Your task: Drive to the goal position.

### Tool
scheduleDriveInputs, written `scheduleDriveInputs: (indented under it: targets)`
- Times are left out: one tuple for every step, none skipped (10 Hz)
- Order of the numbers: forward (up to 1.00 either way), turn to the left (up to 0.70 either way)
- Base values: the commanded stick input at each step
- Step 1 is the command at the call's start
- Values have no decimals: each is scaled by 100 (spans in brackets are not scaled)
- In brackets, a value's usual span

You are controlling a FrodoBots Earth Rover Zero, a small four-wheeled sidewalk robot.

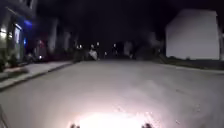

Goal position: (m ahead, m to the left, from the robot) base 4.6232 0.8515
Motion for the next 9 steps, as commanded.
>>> scheduleDriveInputs:
  targets:
    - [100,0]
    - [100,0]
    - [100,0]
    - [100,0]
    - [100,0]
    - [100,0]
    - [100,0]
    - [100,0]
    - [100,0]
